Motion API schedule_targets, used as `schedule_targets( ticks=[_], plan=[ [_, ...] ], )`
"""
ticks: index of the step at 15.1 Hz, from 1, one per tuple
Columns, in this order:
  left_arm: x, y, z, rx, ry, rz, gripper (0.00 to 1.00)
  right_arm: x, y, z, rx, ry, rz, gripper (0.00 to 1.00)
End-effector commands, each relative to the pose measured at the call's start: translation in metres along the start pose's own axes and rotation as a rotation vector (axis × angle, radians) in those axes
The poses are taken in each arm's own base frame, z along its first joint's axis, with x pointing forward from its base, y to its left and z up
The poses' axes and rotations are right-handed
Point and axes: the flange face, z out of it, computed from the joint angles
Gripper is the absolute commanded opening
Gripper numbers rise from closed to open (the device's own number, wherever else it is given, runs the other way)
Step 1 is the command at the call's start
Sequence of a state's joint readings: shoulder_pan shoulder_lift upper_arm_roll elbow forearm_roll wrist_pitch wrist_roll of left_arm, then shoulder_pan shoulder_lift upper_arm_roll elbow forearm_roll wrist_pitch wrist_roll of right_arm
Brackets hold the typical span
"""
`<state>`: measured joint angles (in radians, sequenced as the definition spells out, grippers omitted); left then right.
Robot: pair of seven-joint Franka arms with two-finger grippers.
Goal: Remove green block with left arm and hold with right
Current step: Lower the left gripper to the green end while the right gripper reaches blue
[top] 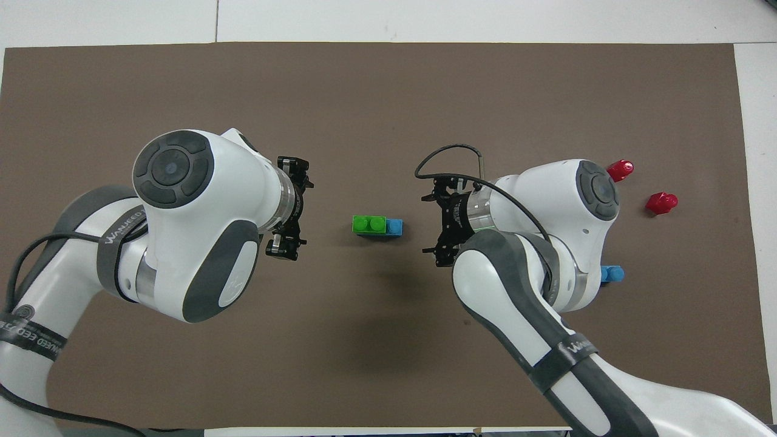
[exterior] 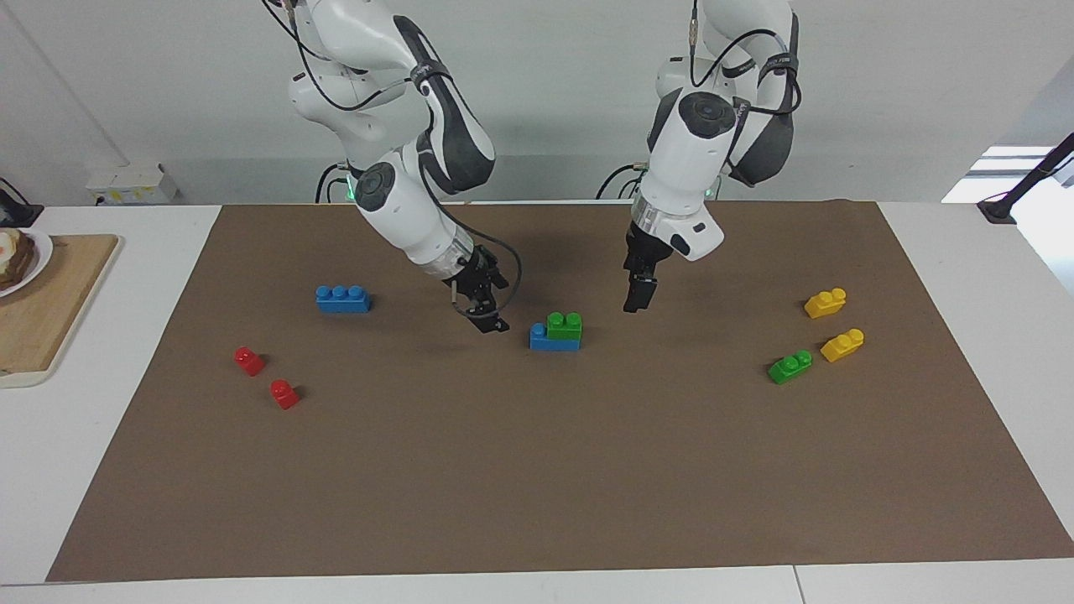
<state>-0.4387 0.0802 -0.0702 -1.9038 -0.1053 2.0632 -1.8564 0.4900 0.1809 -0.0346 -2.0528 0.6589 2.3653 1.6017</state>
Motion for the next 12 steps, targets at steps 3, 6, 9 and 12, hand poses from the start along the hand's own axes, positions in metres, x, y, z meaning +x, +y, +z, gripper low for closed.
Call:
schedule_targets(
  ticks=[3, 6, 9, 12],
  plan=[
    [-0.018, 0.000, 0.005, -0.025, -0.022, -0.087, 1.00, -0.008, 0.001, 0.032, 0.037, -0.005, 0.032, 0.95],
    [-0.044, 0.007, 0.026, -0.012, -0.019, -0.128, 1.00, -0.007, 0.002, 0.045, 0.049, 0.006, 0.030, 0.95],
    [-0.053, 0.010, 0.032, -0.033, -0.028, -0.155, 1.00, -0.014, 0.008, 0.065, 0.063, 0.019, 0.013, 0.95],
    [-0.053, 0.013, 0.047, -0.030, -0.026, -0.183, 1.00, -0.011, 0.007, 0.074, 0.072, 0.019, 0.024, 0.96]
  ],
)
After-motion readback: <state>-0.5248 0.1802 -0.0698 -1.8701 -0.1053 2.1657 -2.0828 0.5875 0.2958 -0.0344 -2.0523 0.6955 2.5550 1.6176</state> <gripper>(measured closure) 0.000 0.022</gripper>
